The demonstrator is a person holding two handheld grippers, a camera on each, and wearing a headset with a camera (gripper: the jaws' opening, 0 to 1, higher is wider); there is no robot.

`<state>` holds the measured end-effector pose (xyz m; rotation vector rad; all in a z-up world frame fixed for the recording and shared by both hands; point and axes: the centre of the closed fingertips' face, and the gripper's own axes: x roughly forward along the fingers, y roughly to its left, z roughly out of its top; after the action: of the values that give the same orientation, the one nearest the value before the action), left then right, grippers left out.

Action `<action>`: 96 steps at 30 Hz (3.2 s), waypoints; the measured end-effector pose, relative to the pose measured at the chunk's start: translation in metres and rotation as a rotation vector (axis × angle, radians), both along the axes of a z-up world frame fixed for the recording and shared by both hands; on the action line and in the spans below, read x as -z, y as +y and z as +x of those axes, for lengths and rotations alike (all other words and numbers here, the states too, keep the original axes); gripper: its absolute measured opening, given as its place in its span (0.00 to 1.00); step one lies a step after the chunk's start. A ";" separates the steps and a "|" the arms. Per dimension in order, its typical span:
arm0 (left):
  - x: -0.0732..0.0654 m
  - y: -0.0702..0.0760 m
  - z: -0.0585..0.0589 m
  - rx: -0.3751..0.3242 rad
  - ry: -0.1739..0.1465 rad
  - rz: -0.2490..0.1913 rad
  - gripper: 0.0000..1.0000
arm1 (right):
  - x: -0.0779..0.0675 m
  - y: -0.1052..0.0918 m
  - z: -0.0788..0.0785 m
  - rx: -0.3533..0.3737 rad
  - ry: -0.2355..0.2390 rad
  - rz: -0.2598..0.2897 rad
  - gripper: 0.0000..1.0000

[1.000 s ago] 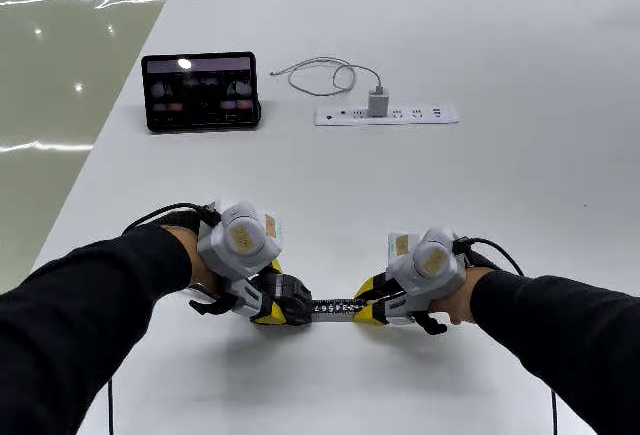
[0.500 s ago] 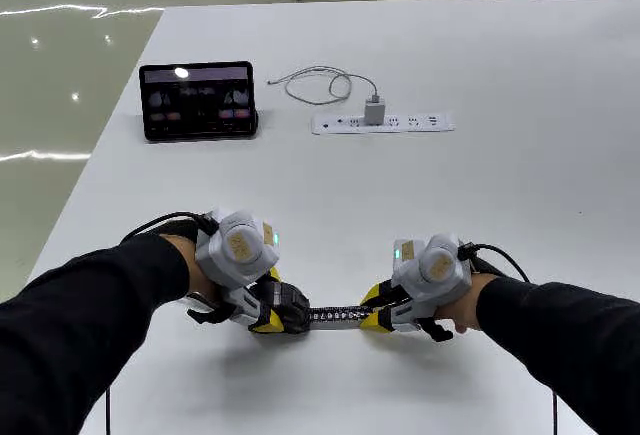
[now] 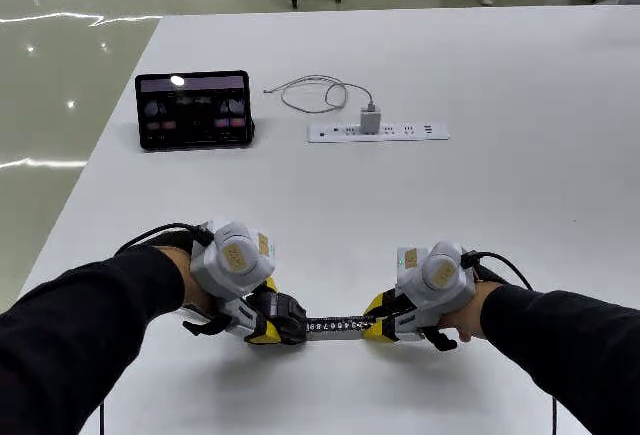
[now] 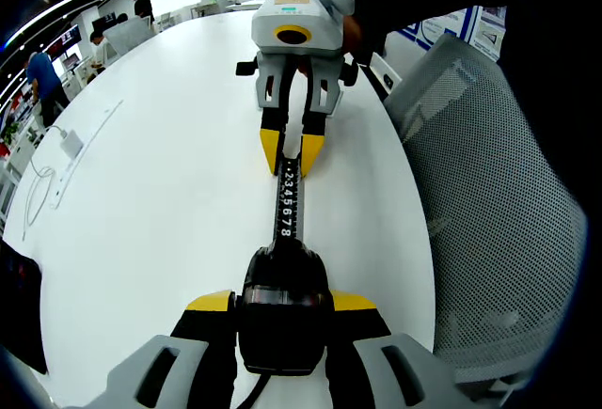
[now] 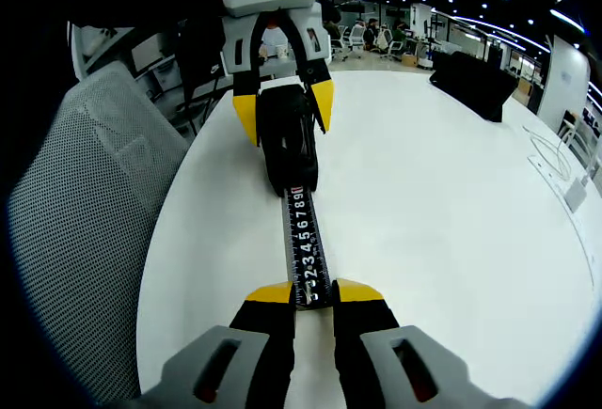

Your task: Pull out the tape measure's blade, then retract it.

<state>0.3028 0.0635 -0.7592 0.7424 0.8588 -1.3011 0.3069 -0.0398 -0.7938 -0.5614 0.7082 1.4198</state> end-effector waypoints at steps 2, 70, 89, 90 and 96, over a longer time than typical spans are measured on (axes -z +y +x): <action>0.000 0.000 0.000 -0.002 -0.002 -0.001 0.32 | 0.000 -0.001 0.000 0.000 0.000 -0.001 0.10; 0.000 0.000 0.001 -0.017 -0.018 -0.008 0.32 | -0.001 -0.048 0.000 0.050 -0.015 -0.008 0.10; 0.000 -0.001 0.000 -0.018 -0.015 -0.012 0.32 | 0.000 -0.060 0.002 0.049 -0.022 -0.023 0.10; 0.000 -0.001 0.000 -0.019 -0.015 -0.012 0.32 | 0.000 -0.061 0.002 0.049 -0.023 -0.023 0.10; -0.001 -0.001 0.000 -0.020 -0.017 -0.014 0.32 | 0.000 -0.063 0.003 0.056 -0.018 -0.019 0.10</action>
<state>0.3032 0.0629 -0.7585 0.7311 0.8407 -1.2799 0.3098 -0.1031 -0.7938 -0.5646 0.7179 1.3560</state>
